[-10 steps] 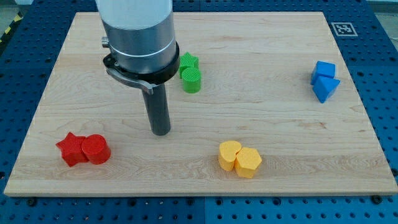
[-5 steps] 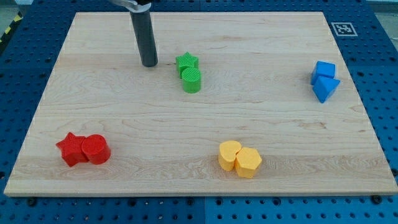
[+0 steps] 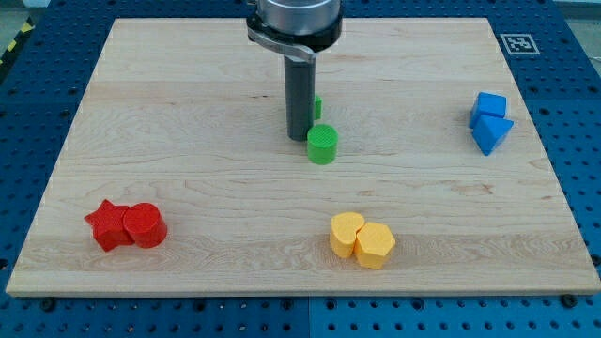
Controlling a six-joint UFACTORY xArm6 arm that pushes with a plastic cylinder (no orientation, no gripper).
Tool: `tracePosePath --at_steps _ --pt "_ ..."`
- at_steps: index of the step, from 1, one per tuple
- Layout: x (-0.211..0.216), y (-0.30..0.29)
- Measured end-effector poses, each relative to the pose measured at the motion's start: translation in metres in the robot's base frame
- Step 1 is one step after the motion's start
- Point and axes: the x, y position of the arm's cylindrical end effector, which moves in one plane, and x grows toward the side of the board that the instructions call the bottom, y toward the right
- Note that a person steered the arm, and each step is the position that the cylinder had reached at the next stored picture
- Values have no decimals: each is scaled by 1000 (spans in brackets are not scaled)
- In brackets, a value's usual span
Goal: Push the green circle bottom left to the blue blocks
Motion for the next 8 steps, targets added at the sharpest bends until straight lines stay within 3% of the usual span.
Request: tracePosePath --at_steps 3,4,8 --pt "71 82" --pt "76 129" --pt "66 131"
